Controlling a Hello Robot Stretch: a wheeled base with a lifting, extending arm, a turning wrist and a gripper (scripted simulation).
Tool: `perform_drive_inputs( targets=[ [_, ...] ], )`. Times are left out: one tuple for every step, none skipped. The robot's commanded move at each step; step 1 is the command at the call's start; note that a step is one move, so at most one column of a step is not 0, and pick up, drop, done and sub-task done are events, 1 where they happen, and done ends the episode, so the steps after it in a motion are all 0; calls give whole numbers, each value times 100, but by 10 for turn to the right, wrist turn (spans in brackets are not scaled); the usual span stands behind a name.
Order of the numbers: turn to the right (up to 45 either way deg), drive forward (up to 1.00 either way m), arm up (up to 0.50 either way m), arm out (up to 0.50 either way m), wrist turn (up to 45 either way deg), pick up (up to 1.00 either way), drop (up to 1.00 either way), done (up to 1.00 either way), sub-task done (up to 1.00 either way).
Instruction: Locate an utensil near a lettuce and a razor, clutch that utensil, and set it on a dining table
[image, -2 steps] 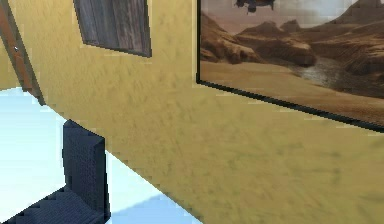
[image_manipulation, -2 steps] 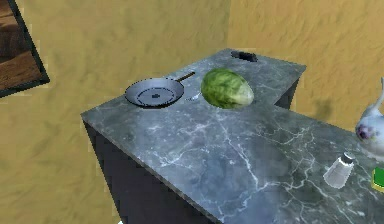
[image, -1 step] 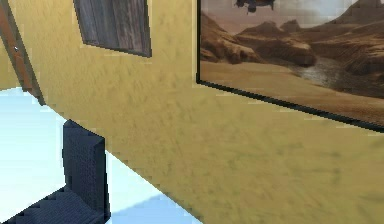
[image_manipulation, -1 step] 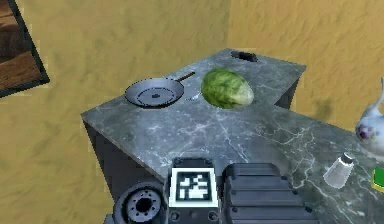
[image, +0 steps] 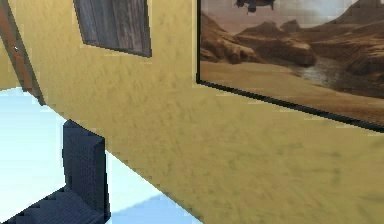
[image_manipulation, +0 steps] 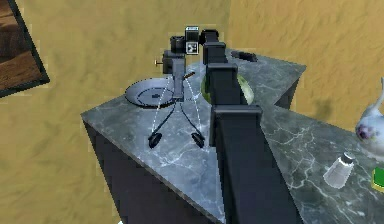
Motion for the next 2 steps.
perform_drive_inputs(
  targets=[
    [0,0,0,0,450,0,0,0,0],
    [0,0,0,0,450,0,0,0,0]
  ],
)
